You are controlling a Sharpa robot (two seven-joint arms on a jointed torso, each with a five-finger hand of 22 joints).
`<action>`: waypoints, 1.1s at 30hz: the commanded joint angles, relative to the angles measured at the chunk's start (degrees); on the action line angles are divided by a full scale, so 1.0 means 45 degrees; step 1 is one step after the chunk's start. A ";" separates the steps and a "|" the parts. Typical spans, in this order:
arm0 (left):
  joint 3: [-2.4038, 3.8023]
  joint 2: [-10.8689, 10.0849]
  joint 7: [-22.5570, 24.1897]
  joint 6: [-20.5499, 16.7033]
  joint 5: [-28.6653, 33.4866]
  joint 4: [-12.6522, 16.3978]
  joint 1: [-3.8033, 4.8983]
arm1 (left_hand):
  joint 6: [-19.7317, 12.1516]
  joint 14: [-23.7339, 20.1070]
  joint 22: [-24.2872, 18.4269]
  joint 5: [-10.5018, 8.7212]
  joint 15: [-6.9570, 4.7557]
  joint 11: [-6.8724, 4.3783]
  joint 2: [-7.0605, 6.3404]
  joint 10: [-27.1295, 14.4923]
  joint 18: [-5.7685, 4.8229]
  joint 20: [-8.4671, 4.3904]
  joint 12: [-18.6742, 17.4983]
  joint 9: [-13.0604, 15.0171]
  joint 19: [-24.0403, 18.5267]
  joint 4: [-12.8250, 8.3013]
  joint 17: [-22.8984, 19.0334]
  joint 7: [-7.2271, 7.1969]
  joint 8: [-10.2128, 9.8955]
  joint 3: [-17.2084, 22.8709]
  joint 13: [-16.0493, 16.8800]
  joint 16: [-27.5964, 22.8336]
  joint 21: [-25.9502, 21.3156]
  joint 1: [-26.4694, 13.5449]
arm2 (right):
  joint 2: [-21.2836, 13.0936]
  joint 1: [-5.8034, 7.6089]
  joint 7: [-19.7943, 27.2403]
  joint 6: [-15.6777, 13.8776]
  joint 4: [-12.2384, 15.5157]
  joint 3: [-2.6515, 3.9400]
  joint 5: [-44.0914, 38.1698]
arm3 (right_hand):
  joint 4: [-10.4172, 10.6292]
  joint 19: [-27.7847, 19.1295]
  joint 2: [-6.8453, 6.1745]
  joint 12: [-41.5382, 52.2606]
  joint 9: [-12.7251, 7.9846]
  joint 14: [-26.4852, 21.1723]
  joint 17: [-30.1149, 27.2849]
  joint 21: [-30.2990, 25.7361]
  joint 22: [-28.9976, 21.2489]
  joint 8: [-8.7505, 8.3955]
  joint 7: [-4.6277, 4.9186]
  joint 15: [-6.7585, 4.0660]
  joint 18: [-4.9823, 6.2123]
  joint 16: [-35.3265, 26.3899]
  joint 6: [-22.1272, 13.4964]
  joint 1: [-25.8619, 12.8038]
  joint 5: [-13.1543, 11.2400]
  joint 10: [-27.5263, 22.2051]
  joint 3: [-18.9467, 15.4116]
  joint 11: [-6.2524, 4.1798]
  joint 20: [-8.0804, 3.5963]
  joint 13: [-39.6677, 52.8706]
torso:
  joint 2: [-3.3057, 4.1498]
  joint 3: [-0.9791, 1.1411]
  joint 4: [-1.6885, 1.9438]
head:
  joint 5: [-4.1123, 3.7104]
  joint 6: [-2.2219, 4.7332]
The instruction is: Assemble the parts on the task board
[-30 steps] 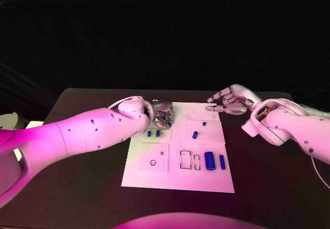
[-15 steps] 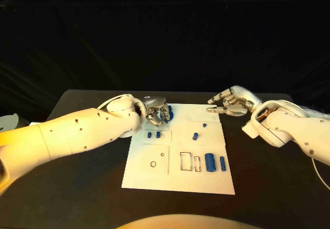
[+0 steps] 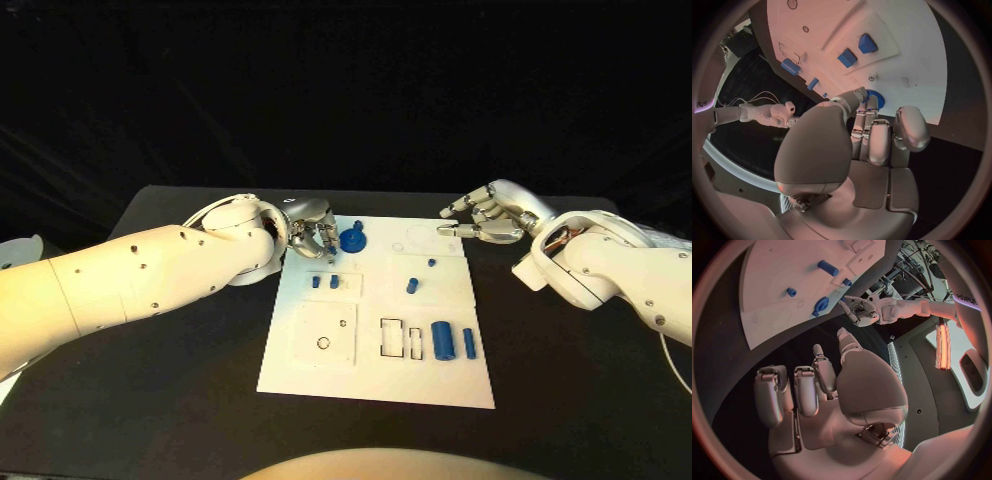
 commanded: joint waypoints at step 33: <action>-0.0110 0.0208 -0.0353 0.0931 0.0094 -0.0405 -0.0100 | 0.0165 0.0450 0.0039 -0.0118 -0.0054 -0.0032 -0.0049 0.0129 -0.0133 0.0008 -0.0073 -0.0006 0.0235 -0.0035 -0.0070 -0.0047 -0.0085 0.0120 0.0011 0.0077 0.0058 -0.0297 | 0.0038 -0.0009 0.0105 0.0130 -0.0002 0.0001 -0.0025 | -0.0017 0.0772 0.0060 0.0036 0.0011 0.0933 0.1464 -0.0048 0.2429 0.0029 -0.0015 0.0032 0.0050 -0.0048 -0.0006 0.0088 0.0043 -0.0040 -0.0035 -0.0017 -0.0046 0.0685 | 0.0018 0.0000 -0.0042 | 0.0093 -0.0089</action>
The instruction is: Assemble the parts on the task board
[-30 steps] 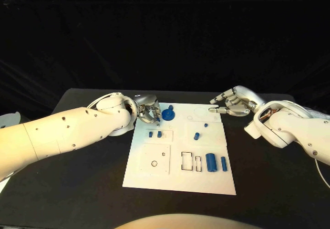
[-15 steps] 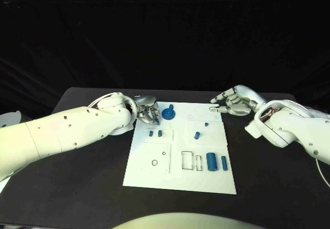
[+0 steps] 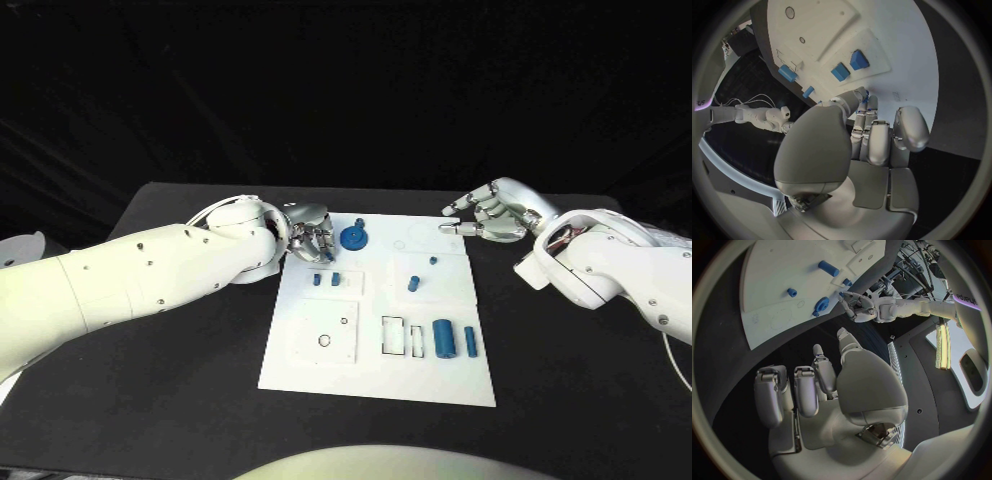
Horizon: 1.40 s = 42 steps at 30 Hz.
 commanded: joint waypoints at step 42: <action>-0.0034 0.0236 -0.0106 0.0561 -0.0137 -0.0162 -0.0039 | -0.0132 0.0417 0.0037 -0.0130 0.0013 0.0107 -0.0109 -0.0257 -0.0163 0.0041 -0.0164 -0.0085 0.0192 -0.0066 -0.0106 0.0085 -0.0363 0.0064 -0.0059 0.0086 0.0032 -0.0434 | 0.0064 -0.0015 0.0099 0.0193 -0.0049 0.0001 -0.0019 | -0.0017 0.0772 0.0060 0.0036 0.0010 0.0933 0.1469 -0.0048 0.2421 0.0029 -0.0016 0.0032 0.0050 -0.0048 -0.0006 0.0088 0.0044 -0.0040 -0.0035 -0.0017 -0.0046 0.0692 | -0.0007 -0.0003 0.0007 | -0.0011 -0.0101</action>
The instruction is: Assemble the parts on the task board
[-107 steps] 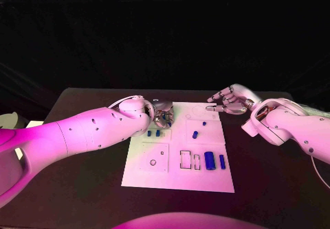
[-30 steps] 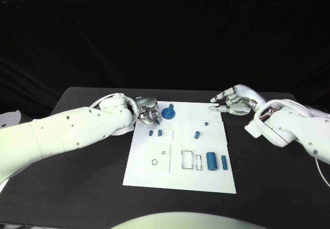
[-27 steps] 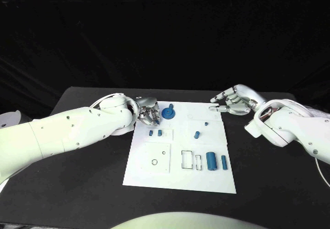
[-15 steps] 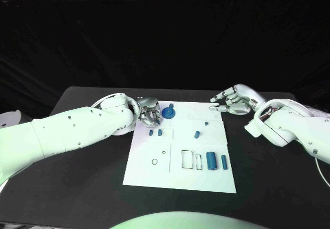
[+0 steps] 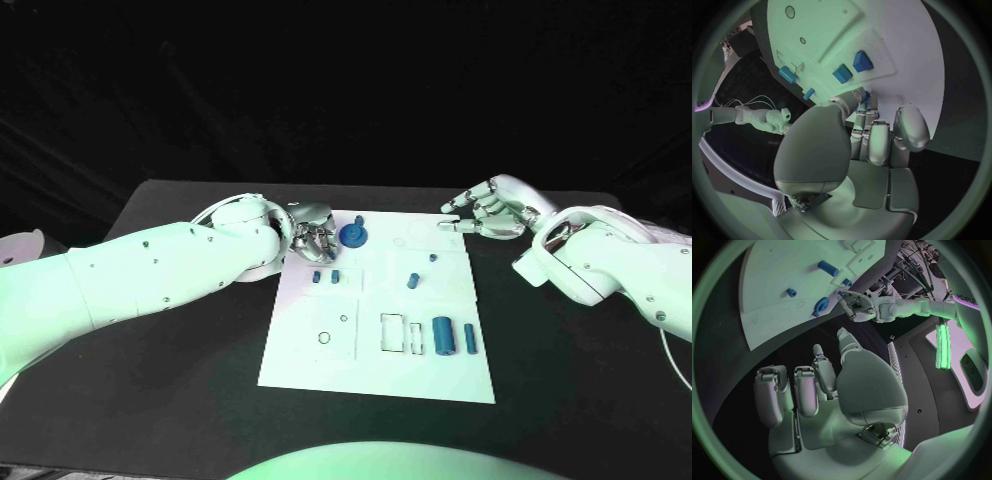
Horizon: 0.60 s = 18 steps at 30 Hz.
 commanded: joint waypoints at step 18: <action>-0.0022 0.0068 -0.0331 0.0360 -0.0082 -0.0125 -0.0020 | -0.1465 0.0318 -0.0431 -0.0063 0.0177 0.0251 -0.0321 -0.1059 -0.0054 0.0200 -0.0034 -0.0143 0.0024 -0.0022 -0.0418 0.0217 -0.0398 -0.0228 -0.0104 -0.0084 -0.0582 -0.0574 | 0.0004 -0.0016 0.0067 0.0174 -0.0014 0.0001 -0.0020 | -0.0013 0.0764 0.0075 0.0008 0.0012 0.0929 0.1433 -0.0058 0.2412 0.0034 -0.0018 0.0030 0.0055 -0.0069 0.0004 0.0088 0.0067 -0.0046 -0.0076 -0.0019 -0.0048 0.0664 | -0.0005 -0.0002 0.0005 | 0.0013 -0.0015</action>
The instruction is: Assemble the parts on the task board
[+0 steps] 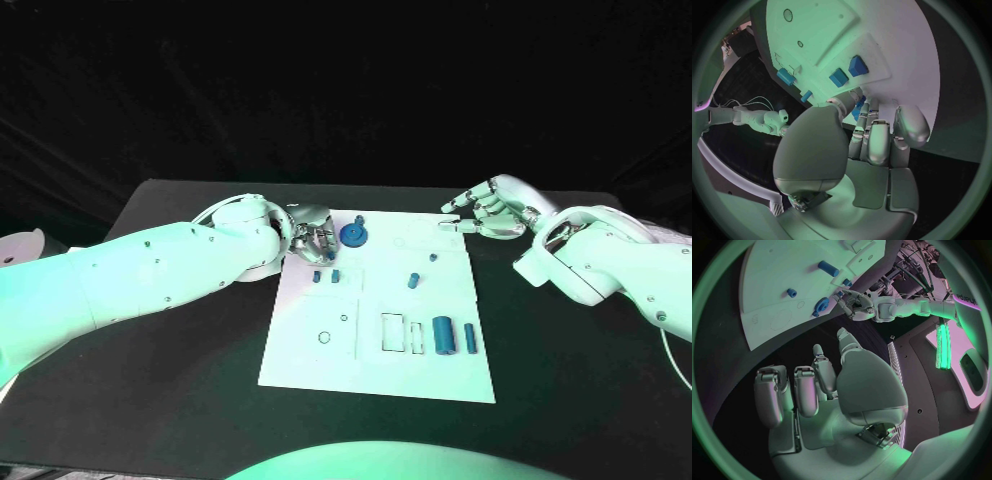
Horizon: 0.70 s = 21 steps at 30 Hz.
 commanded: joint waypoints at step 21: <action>0.0131 -0.1408 0.1565 -0.1785 0.4771 0.0347 0.0160 | -0.0440 0.0335 -0.1158 0.0054 0.0057 -0.0042 0.0976 -0.0128 0.0201 0.0161 0.0908 0.0139 -0.0140 -0.0356 -0.0046 0.0039 0.0382 -0.1484 0.0226 0.0104 -0.1618 0.0777 | 0.0039 -0.0012 -0.1206 0.0911 -0.0398 0.0001 -0.3337 | -0.0709 -0.0122 0.0181 -1.3229 -0.0001 0.0672 0.0073 -0.1151 0.0658 -0.0038 0.0184 0.0223 0.0462 -0.1120 0.0475 0.2302 -0.0897 -0.3828 0.1510 0.0280 0.0060 -0.9980 | -0.0030 0.0002 -0.0005 | -0.0076 0.0181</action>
